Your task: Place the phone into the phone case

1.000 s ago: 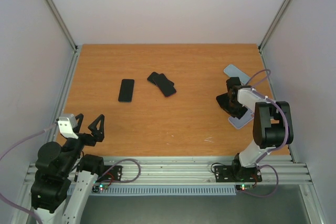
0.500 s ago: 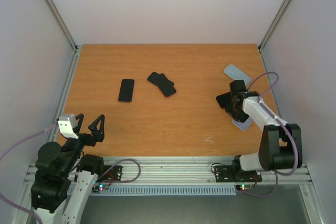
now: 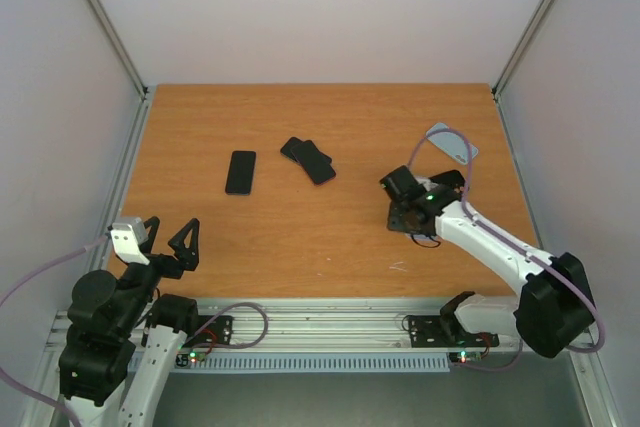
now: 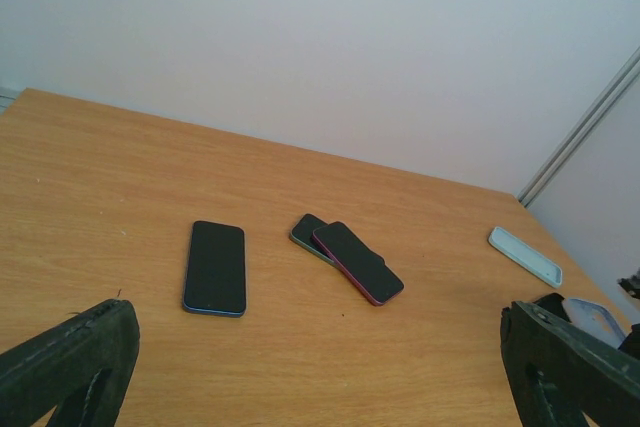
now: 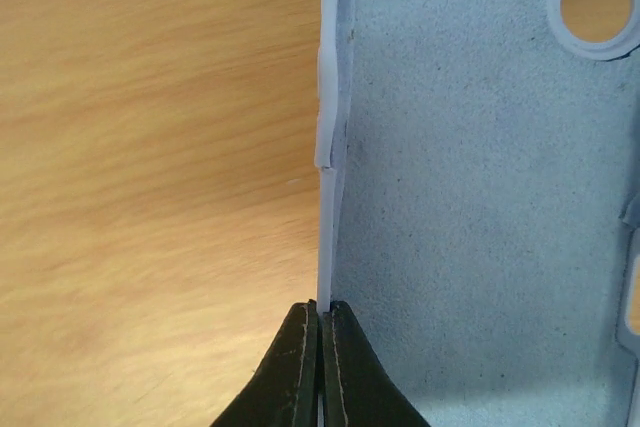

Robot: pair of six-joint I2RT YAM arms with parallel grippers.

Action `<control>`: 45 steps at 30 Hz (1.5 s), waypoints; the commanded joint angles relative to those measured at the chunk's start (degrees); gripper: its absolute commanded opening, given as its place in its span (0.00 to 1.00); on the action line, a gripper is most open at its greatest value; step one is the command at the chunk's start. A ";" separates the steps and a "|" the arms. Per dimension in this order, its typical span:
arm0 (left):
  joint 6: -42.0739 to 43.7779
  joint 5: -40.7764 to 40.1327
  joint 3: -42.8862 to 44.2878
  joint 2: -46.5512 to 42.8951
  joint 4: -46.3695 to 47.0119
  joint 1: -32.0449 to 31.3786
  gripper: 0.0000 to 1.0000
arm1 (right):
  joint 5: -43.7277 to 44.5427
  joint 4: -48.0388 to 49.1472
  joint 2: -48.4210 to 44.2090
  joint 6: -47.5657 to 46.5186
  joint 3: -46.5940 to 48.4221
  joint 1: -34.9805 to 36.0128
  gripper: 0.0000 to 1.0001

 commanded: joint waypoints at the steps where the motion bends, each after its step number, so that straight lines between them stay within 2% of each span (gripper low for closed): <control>1: 0.42 0.92 -0.48 0.48 2.55 0.16 0.99 | 2.47 1.81 3.65 -2.95 4.12 10.38 0.01; 6: 0.42 0.81 -0.55 0.58 2.54 0.15 1.00 | 2.42 4.37 12.85 -3.80 8.80 22.08 0.01; 11: 0.41 0.94 -0.56 0.68 2.58 0.15 0.99 | -0.05 8.22 19.36 -3.64 12.68 28.35 0.01; 17: 0.50 1.48 -0.56 1.10 2.80 0.15 0.99 | -3.79 11.10 25.36 -3.38 14.83 30.52 0.01; 28: 0.50 1.67 -0.65 1.27 2.82 0.16 0.99 | -7.79 15.92 30.68 -4.12 14.27 30.50 0.03; 39: 0.50 1.76 -0.65 1.32 2.90 0.16 0.99 | -6.61 14.45 27.04 -5.82 13.98 30.46 0.28; 42: 0.50 1.75 -0.63 1.27 2.85 0.15 0.99 | -5.16 13.46 24.34 -7.21 13.98 29.98 0.38; 45: 0.52 1.93 -0.74 1.36 2.97 0.18 0.99 | -6.09 13.46 22.21 -10.33 14.16 28.25 0.58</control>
